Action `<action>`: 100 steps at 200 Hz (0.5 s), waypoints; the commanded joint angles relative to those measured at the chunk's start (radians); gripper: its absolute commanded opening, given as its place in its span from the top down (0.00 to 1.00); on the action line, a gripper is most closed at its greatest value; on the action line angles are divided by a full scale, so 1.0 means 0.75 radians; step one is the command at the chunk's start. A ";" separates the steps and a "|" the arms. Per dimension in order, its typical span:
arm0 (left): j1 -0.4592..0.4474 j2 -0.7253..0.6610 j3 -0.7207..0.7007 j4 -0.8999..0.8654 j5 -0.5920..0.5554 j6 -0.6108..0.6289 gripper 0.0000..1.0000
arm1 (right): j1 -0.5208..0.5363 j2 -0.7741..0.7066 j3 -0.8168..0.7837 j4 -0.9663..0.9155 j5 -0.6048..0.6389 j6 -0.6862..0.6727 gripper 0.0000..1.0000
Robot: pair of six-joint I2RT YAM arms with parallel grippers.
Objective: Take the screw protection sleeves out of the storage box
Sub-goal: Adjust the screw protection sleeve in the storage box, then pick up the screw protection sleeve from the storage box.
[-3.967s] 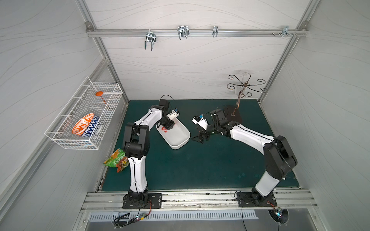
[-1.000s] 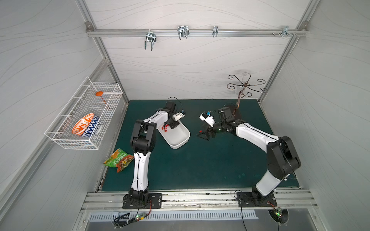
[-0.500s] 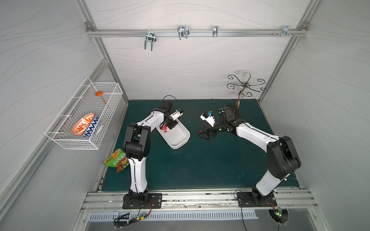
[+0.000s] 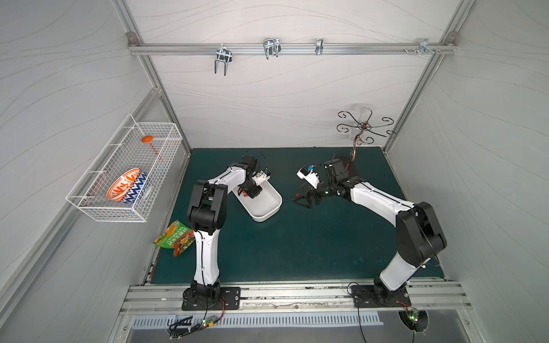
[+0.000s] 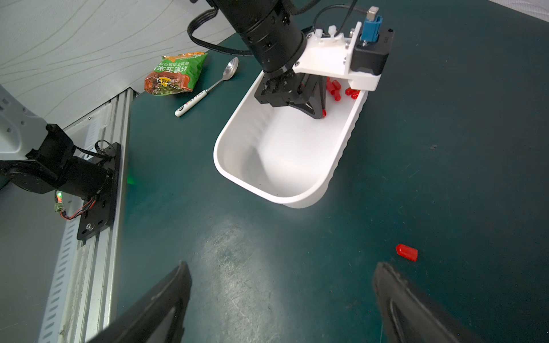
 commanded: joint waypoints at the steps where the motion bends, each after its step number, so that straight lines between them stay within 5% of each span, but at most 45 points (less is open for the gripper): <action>1: -0.005 0.031 0.058 -0.045 -0.024 0.008 0.75 | -0.008 -0.009 0.017 -0.039 -0.023 -0.022 0.01; 39: -0.004 0.037 0.050 -0.052 -0.040 0.012 0.72 | -0.007 -0.011 0.016 -0.042 -0.025 -0.024 0.01; 80: -0.005 -0.035 0.021 -0.015 0.013 -0.031 0.99 | -0.009 -0.029 0.022 -0.049 -0.017 -0.032 0.01; 100: 0.002 -0.128 -0.006 -0.011 0.069 -0.063 1.00 | -0.023 -0.052 0.024 -0.055 -0.012 -0.037 0.01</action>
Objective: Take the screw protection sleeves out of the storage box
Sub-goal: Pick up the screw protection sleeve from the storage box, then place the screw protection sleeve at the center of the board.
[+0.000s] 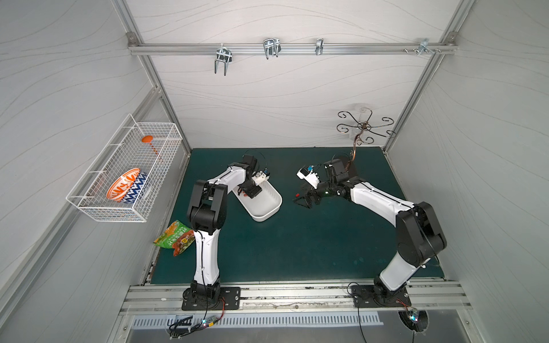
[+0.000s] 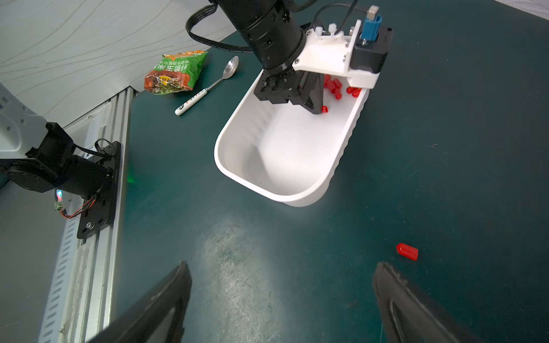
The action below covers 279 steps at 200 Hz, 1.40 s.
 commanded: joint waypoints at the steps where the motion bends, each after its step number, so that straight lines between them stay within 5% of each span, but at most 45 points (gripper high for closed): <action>1: 0.002 -0.120 -0.014 0.009 0.080 -0.044 1.00 | -0.021 -0.054 0.023 -0.046 -0.012 -0.026 0.01; 61: -0.013 -0.457 -0.071 -0.201 0.291 -0.020 1.00 | -0.140 -0.113 0.122 -0.342 -0.029 -0.164 0.01; 115: -0.124 -0.550 -0.033 -0.256 0.426 -0.064 1.00 | -0.195 -0.255 0.049 -0.430 -0.003 -0.224 0.01; 199: -0.373 -0.148 0.252 -0.209 0.349 -0.083 1.00 | -0.454 -0.435 -0.106 -0.290 -0.063 -0.146 0.01; 279: -0.438 0.327 0.746 -0.318 0.256 -0.143 1.00 | -0.546 -0.454 -0.134 -0.263 -0.119 -0.107 0.01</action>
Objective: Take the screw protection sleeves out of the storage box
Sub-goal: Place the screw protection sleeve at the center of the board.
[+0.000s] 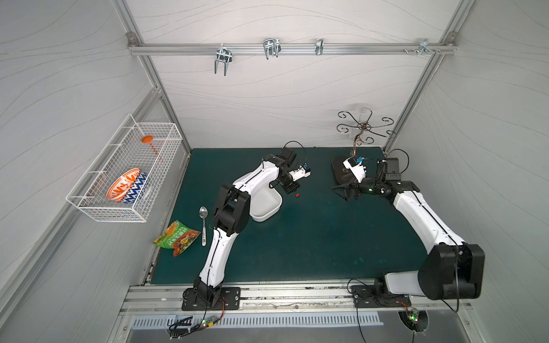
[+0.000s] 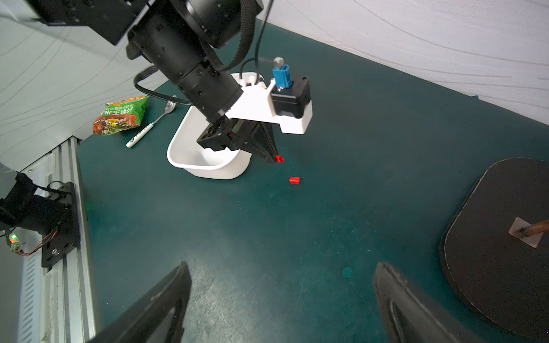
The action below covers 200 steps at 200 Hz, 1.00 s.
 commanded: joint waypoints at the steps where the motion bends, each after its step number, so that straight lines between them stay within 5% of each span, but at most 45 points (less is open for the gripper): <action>1: -0.023 0.068 0.100 -0.054 -0.017 -0.022 1.00 | -0.004 -0.015 -0.004 0.012 -0.044 0.012 0.01; 59: -0.100 0.073 -0.004 0.004 -0.024 0.008 0.99 | -0.004 0.015 -0.003 0.010 -0.048 0.009 0.01; 121: -0.109 0.134 0.008 0.037 -0.055 -0.026 0.82 | -0.004 0.015 -0.008 0.013 -0.049 0.010 0.01; 200: -0.102 -0.071 -0.071 -0.037 0.020 -0.022 0.70 | -0.004 0.006 -0.002 0.006 -0.050 0.006 0.01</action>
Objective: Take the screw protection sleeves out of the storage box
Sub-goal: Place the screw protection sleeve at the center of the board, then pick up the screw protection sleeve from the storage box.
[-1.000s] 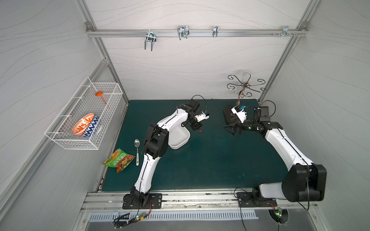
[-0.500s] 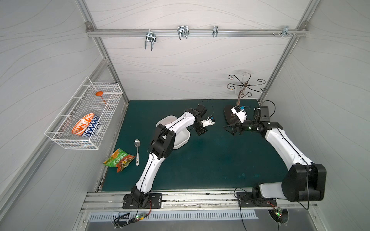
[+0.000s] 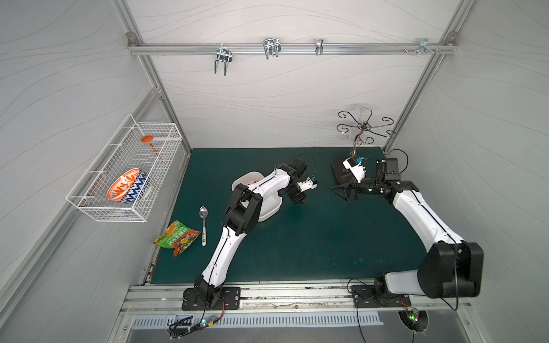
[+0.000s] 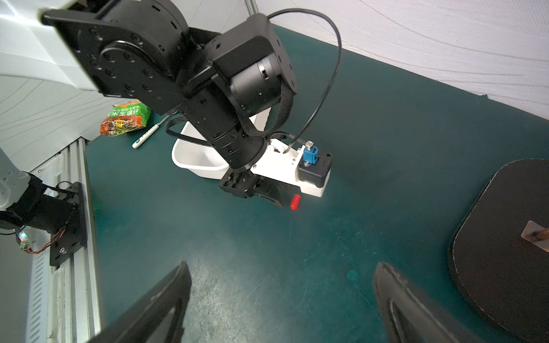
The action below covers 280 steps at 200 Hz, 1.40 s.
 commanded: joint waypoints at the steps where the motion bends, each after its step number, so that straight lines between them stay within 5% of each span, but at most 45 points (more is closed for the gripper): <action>1: 0.011 -0.155 -0.012 -0.042 0.070 0.009 0.70 | -0.002 -0.006 -0.001 -0.003 -0.024 0.004 0.01; 60: 0.167 -0.482 -0.297 -0.080 0.182 0.034 0.68 | 0.120 0.025 0.014 -0.017 -0.009 -0.024 0.01; 113: 0.448 -0.653 -0.549 0.004 0.018 0.076 0.64 | 0.400 0.179 0.070 -0.031 0.024 -0.012 0.01; 147: 0.576 -0.606 -0.567 0.080 -0.076 0.288 0.59 | 0.481 0.214 0.062 -0.036 0.058 -0.047 0.01; 197: 0.602 -0.417 -0.428 0.080 -0.137 0.566 0.61 | 0.456 0.194 0.035 -0.031 0.082 -0.076 0.01; 280: 0.582 -0.216 -0.257 0.082 -0.153 0.691 0.63 | 0.400 0.189 0.029 -0.033 0.063 -0.074 0.01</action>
